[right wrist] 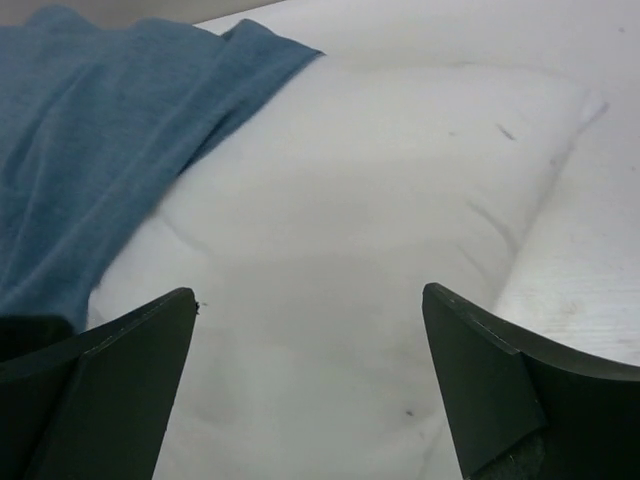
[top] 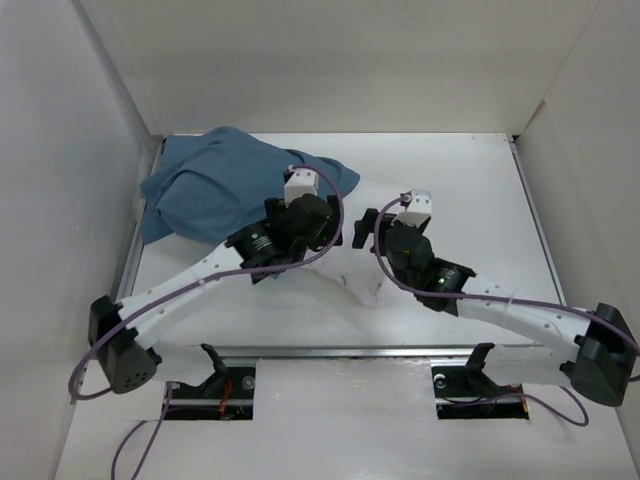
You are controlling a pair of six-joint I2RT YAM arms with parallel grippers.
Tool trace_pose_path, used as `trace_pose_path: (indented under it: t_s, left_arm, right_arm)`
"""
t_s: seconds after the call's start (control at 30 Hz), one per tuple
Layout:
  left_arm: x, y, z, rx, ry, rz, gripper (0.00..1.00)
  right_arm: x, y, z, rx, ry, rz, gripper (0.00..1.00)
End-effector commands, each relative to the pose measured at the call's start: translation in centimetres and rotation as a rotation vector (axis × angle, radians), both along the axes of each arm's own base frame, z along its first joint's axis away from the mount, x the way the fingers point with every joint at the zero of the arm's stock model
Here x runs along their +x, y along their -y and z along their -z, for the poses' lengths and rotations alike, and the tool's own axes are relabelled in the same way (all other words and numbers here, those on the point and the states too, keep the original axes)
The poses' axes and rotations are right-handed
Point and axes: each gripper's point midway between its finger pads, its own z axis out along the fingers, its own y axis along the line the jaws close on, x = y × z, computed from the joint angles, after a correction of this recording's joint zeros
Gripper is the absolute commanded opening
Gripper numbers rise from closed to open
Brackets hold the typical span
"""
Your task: Put the pillow into the pillowcase
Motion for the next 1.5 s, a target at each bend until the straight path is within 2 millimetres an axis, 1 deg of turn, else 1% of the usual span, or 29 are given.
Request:
trace_pose_path:
  t_s: [0.0, 0.03, 0.07, 0.13, 0.17, 0.23, 0.27, 0.3, 0.33, 0.37, 0.4, 0.47, 0.5, 0.53, 0.57, 0.6, 0.63, 0.67, 0.73, 0.77, 0.93, 1.0, 1.07, 1.1, 1.13, 1.2, 1.37, 1.43, 1.47]
  left_arm:
    - [1.8, 0.8, -1.9, 0.077, 0.042, 0.046, 1.00]
    - [2.4, 0.7, -0.1, 0.147, -0.006, 0.031, 1.00]
    - [3.0, 0.9, -0.7, 0.162, 0.001, 0.013, 1.00]
    - [3.4, 0.7, 1.2, 0.210, -0.047, -0.016, 0.96]
    - [3.3, 0.6, 1.1, 0.203, -0.057, -0.028, 0.94]
    - [2.9, 0.3, 2.2, 0.197, -0.084, -0.050, 0.93]
    - [1.9, 0.2, 1.4, 0.137, -0.081, -0.055, 0.93]
    - [1.1, -0.8, 2.8, 0.141, -0.105, -0.070, 0.93]
    - [0.1, -1.0, 3.0, 0.117, -0.109, -0.073, 0.93]
    - [-1.2, -1.5, 1.9, 0.056, -0.091, -0.073, 0.93]
    - [-2.5, -2.2, 3.9, 0.023, -0.142, -0.094, 0.96]
    - [-4.3, -3.1, 5.1, -0.038, -0.178, -0.111, 0.96]
    - [-5.2, -3.3, 4.8, -0.098, -0.174, -0.105, 0.96]
    - [-6.5, -3.9, 6.9, -0.103, -0.218, -0.119, 0.96]
    - [-7.0, -4.2, 7.6, -0.117, -0.234, -0.126, 0.93]
    - [-7.8, -4.5, 7.8, -0.137, -0.235, -0.120, 0.90]
    - [-8.4, -4.9, 9.4, -0.127, -0.262, -0.127, 0.89]
    - [-8.7, -5.0, 9.9, -0.133, -0.266, -0.124, 0.84]
    - [-8.9, -4.4, 10.7, -0.149, -0.268, -0.105, 0.83]
    - [-9.0, -4.5, 12.1, -0.126, -0.280, -0.109, 0.83]
    - [-7.0, -5.5, 15.1, -0.030, -0.232, -0.225, 0.83]
    - [-6.0, -7.1, 16.2, -0.007, -0.213, -0.331, 0.83]
    - [-4.9, -8.9, 17.7, 0.023, -0.220, -0.413, 0.83]
    - [-4.2, -9.0, 17.9, 0.004, -0.202, -0.435, 0.83]
    - [-3.8, -9.5, 18.1, 0.005, -0.196, -0.444, 0.83]
    - [-2.0, -9.6, 17.5, -0.040, -0.138, -0.472, 0.83]
    - [0.3, -10.4, 16.2, -0.043, -0.031, -0.444, 0.78]
    - [1.7, -9.2, 14.9, -0.093, 0.027, -0.399, 0.73]
    - [1.8, -8.6, 15.2, -0.091, 0.025, -0.356, 0.68]
  right_arm:
    - [-0.8, 2.9, -0.9, 0.040, -0.015, 0.059, 1.00]
    - [-1.4, 3.5, -0.8, 0.033, -0.021, 0.059, 1.00]
    - [-1.6, 3.8, -0.8, 0.052, -0.031, 0.066, 1.00]
    - [-1.8, 4.2, -1.4, 0.062, -0.020, 0.074, 1.00]
    - [-2.1, 4.2, -2.1, 0.022, 0.003, 0.028, 1.00]
    - [-3.3, 2.1, -2.0, -0.033, 0.004, -0.154, 1.00]
    - [-3.6, 1.8, -2.3, -0.035, 0.012, -0.193, 1.00]
    - [-3.9, 1.2, -2.2, -0.061, 0.014, -0.242, 1.00]
    - [-4.6, 0.4, -1.6, -0.084, 0.006, -0.318, 1.00]
    - [-4.8, 0.1, -1.5, -0.099, 0.009, -0.347, 1.00]
    - [-4.9, -0.2, -1.2, -0.133, 0.010, -0.378, 1.00]
    - [-5.0, -1.2, -1.1, -0.159, 0.019, -0.435, 1.00]
    - [-4.5, -1.7, -0.3, -0.191, 0.002, -0.440, 1.00]
    - [-4.3, -2.2, -0.1, -0.204, -0.005, -0.454, 1.00]
    - [-3.9, -3.0, -1.0, -0.214, 0.012, -0.473, 1.00]
    - [-3.3, -3.8, 0.2, -0.254, -0.021, -0.491, 1.00]
    - [-3.2, -4.3, 0.6, -0.280, -0.040, -0.511, 1.00]
    - [-2.8, -5.5, -0.6, -0.276, -0.018, -0.542, 1.00]
    - [-2.1, -6.7, 0.4, -0.296, -0.051, -0.556, 1.00]
    - [-1.7, -7.1, 0.2, -0.307, -0.039, -0.560, 1.00]
    - [-0.8, -6.9, -0.7, -0.362, 0.011, -0.524, 1.00]
    - [-1.0, -6.6, -1.9, -0.352, 0.039, -0.523, 1.00]
    - [-1.5, -6.4, -1.8, -0.353, 0.044, -0.544, 1.00]
    - [-1.8, -6.3, -2.6, -0.338, 0.060, -0.551, 1.00]
    - [-1.9, -6.3, -2.2, -0.349, 0.056, -0.564, 1.00]
    - [-2.3, -6.2, -2.0, -0.354, 0.046, -0.574, 1.00]
    - [-2.5, -5.8, -1.3, -0.376, 0.016, -0.580, 1.00]
    - [-2.7, -6.1, -1.2, -0.371, 0.015, -0.597, 1.00]
    - [-2.8, -6.2, -1.2, -0.368, 0.015, -0.606, 1.00]
